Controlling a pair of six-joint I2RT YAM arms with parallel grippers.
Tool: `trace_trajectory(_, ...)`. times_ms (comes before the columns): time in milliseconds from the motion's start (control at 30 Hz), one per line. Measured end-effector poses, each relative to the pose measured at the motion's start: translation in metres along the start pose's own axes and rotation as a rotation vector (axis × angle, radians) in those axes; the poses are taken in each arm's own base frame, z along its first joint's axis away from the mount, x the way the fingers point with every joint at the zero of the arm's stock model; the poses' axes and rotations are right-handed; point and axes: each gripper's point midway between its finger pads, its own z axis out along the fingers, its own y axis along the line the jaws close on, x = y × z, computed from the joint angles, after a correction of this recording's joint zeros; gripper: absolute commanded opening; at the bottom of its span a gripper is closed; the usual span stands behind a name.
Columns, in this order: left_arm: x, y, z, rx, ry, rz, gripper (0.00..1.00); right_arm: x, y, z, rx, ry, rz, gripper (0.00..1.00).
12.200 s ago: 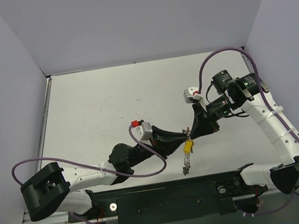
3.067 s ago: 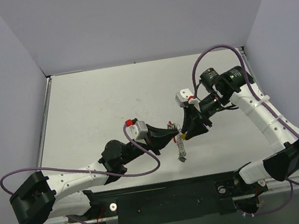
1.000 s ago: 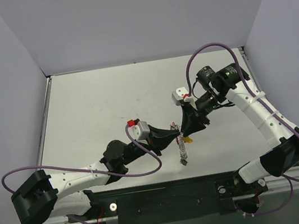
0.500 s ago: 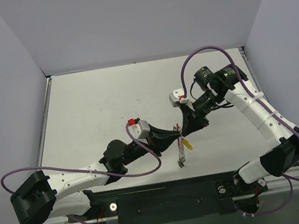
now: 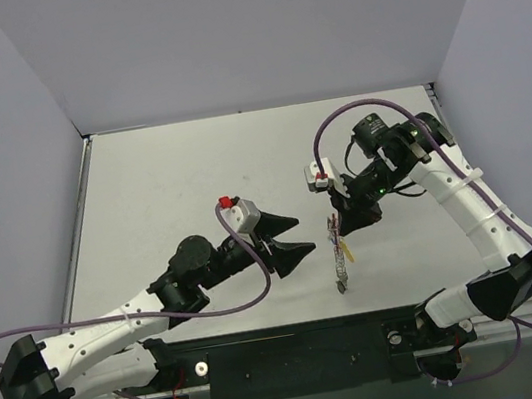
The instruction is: Put the keys on the keyring
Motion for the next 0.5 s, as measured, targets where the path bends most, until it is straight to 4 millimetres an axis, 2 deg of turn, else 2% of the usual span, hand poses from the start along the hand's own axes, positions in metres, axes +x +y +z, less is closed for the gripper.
trace_trajectory(67, 0.001, 0.0, 0.005, 0.003, 0.028, 0.002, 0.77, -0.001, -0.003, -0.004, 0.023, 0.012, -0.02, 0.0)
trace_trajectory(267, 0.015, -0.004, 0.037, 0.069, 0.13, 0.045, 0.63, -0.002, -0.01, -0.01, 0.057, 0.034, -0.071, 0.0)
trace_trajectory(333, 0.021, -0.005, 0.045, 0.093, 0.155, 0.072, 0.63, -0.001, -0.012, -0.01, 0.057, 0.039, -0.081, 0.0)
trace_trajectory(433, 0.029, -0.005, 0.053, 0.12, 0.181, 0.122, 0.58, 0.0, -0.013, -0.01, 0.058, 0.044, -0.095, 0.0)
trace_trajectory(500, 0.036, -0.006, 0.055, 0.135, 0.195, 0.155, 0.51, 0.0, -0.013, -0.01, 0.058, 0.044, -0.102, 0.0)
